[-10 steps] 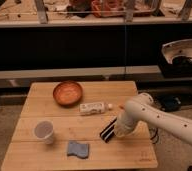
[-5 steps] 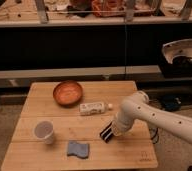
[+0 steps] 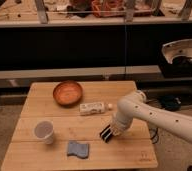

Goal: Push the eraser across the table

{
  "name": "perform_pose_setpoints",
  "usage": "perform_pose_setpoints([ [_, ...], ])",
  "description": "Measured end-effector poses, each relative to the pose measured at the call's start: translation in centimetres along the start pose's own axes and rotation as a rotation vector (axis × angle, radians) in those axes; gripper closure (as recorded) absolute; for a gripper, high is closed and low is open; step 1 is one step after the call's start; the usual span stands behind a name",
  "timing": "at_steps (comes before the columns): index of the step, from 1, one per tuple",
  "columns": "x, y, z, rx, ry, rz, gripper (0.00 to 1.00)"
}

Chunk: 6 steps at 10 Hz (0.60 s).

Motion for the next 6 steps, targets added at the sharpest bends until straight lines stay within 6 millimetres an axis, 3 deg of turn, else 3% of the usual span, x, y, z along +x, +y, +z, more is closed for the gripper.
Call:
perform_pose_setpoints([
  [3, -0.3, -0.9, 0.0, -0.008, 0.020, -0.023, 0.95],
  [6, -1.8, -2.0, 0.1, -0.025, 0.037, -0.046, 0.95],
])
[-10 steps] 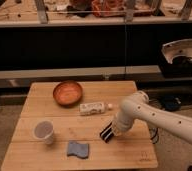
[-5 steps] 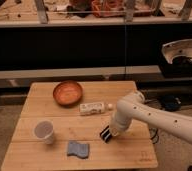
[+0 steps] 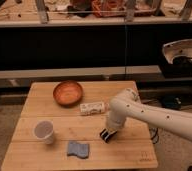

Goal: Push the eraser across the table

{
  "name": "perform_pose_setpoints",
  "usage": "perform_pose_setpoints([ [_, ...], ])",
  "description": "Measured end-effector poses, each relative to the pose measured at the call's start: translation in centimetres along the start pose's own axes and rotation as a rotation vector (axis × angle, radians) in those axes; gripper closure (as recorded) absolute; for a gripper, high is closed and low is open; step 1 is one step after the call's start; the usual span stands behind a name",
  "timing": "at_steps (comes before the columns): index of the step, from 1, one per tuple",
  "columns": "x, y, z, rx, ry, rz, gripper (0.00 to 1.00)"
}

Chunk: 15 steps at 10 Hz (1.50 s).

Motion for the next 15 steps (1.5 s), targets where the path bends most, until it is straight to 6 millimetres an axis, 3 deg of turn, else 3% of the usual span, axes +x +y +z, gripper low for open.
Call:
perform_pose_setpoints([
  [1, -0.8, -0.7, 0.1, -0.002, 0.007, -0.015, 0.95],
  [4, -0.6, 0.0, 0.2, -0.002, 0.009, -0.019, 0.95],
  [6, -1.6, -0.1, 0.4, -0.006, 0.007, -0.042, 0.95],
  [15, -3.0, 0.3, 0.9, -0.025, 0.011, -0.099, 0.95],
])
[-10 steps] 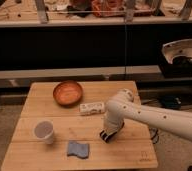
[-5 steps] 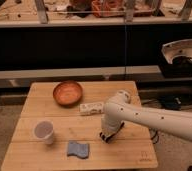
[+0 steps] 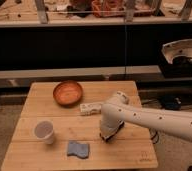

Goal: Push the eraser across the table

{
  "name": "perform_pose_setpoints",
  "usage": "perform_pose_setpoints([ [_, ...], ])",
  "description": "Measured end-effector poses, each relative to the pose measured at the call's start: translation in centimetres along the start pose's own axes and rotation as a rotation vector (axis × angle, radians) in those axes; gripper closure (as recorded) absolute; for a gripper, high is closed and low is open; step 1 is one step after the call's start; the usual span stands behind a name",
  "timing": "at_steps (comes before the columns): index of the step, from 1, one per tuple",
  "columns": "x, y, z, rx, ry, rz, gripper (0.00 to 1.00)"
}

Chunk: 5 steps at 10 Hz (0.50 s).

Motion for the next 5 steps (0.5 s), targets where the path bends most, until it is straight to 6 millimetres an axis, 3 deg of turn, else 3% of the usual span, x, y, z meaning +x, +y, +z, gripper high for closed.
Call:
perform_pose_setpoints([
  [5, -0.03, -0.63, 0.33, -0.007, 0.003, -0.026, 0.95],
])
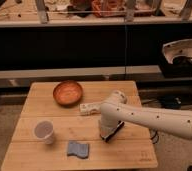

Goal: Push the eraser across the table

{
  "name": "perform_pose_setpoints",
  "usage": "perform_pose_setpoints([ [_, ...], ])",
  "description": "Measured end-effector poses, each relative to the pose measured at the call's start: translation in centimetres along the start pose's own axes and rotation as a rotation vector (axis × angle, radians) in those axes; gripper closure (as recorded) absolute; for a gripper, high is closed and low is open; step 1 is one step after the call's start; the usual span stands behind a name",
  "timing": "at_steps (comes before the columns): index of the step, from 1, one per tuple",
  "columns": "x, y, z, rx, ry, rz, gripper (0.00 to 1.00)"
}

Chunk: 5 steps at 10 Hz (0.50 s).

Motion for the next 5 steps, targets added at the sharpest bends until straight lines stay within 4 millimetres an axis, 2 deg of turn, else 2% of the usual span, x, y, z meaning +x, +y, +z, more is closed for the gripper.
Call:
perform_pose_setpoints([
  [5, 1.3, 0.4, 0.6, 0.003, 0.000, 0.004, 0.95],
])
